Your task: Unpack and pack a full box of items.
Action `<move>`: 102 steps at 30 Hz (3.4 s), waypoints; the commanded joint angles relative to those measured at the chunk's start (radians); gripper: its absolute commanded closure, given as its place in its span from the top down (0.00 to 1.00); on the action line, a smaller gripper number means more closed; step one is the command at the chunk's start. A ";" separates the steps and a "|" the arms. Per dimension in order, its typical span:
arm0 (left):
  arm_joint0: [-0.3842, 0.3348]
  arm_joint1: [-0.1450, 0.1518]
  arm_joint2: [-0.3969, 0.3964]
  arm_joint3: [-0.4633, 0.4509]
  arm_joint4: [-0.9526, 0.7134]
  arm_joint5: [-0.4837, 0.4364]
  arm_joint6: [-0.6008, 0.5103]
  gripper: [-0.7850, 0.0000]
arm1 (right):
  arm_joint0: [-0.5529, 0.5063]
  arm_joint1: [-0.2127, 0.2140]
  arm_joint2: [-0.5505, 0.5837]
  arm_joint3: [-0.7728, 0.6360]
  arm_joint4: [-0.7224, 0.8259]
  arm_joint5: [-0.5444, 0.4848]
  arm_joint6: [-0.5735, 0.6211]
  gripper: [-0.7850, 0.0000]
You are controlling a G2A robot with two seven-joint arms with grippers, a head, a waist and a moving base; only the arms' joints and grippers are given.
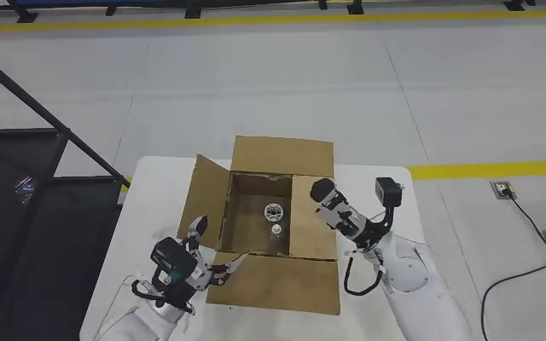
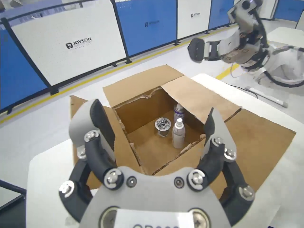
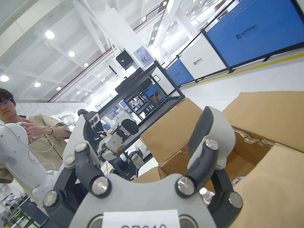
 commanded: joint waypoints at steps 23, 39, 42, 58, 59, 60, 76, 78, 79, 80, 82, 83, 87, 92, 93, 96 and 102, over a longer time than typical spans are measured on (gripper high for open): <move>-0.327 -0.034 0.214 0.183 -0.657 0.167 -0.611 1.00 | -0.097 0.032 0.172 -0.069 -0.030 -0.148 -0.114 1.00; -0.675 -0.092 0.409 0.592 -1.074 0.285 -0.833 1.00 | -0.212 0.075 0.292 -0.093 0.053 -0.153 -0.107 1.00; -0.703 -0.101 0.428 0.647 -1.129 0.271 -0.830 1.00 | -0.210 0.080 0.289 -0.087 0.058 -0.153 -0.099 1.00; -0.731 -0.112 0.447 0.720 -1.213 0.175 -0.790 1.00 | -0.188 0.090 0.257 -0.080 0.026 -0.140 -0.125 1.00; -0.726 -0.111 0.444 0.715 -1.224 0.166 -0.789 1.00 | -0.187 0.091 0.255 -0.082 0.024 -0.139 -0.126 1.00; -0.722 -0.110 0.440 0.710 -1.233 0.161 -0.791 1.00 | -0.186 0.092 0.254 -0.084 0.023 -0.138 -0.128 1.00; -0.730 -0.145 0.548 0.618 -1.198 0.113 -0.576 1.00 | -0.219 0.103 0.303 -0.114 0.023 -0.153 -0.214 1.00; -0.750 -0.158 0.586 0.638 -1.196 0.112 -0.551 1.00 | -0.235 0.106 0.319 -0.130 0.022 -0.153 -0.228 1.00; -0.761 -0.165 0.605 0.650 -1.194 0.111 -0.541 1.00 | -0.245 0.107 0.332 -0.141 0.021 -0.153 -0.239 1.00; -0.773 -0.171 0.625 0.663 -1.186 0.110 -0.531 1.00 | -0.257 0.108 0.348 -0.152 0.015 -0.153 -0.253 1.00; -0.796 -0.186 0.660 0.692 -1.182 0.111 -0.510 1.00 | -0.285 0.108 0.379 -0.178 0.002 -0.153 -0.290 1.00; -0.808 -0.193 0.678 0.708 -1.178 0.112 -0.504 1.00 | -0.301 0.108 0.394 -0.189 0.000 -0.153 -0.312 1.00; -0.859 -0.225 0.743 0.776 -1.160 0.135 -0.471 1.00 | -0.349 0.107 0.434 -0.194 0.028 -0.153 -0.376 1.00; -0.904 -0.263 0.802 0.845 -1.157 0.189 -0.448 1.00 | -0.349 0.107 0.434 -0.194 0.028 -0.153 -0.376 1.00; -0.912 -0.272 0.815 0.862 -1.158 0.201 -0.447 1.00 | -0.349 0.107 0.434 -0.194 0.028 -0.153 -0.376 1.00; -0.927 -0.288 0.837 0.896 -1.148 0.217 -0.443 1.00 | -0.349 0.107 0.434 -0.194 0.028 -0.153 -0.376 1.00; -0.948 -0.317 0.854 0.945 -1.163 0.220 -0.440 1.00 | -0.354 0.107 0.434 -0.204 0.024 -0.127 -0.380 1.00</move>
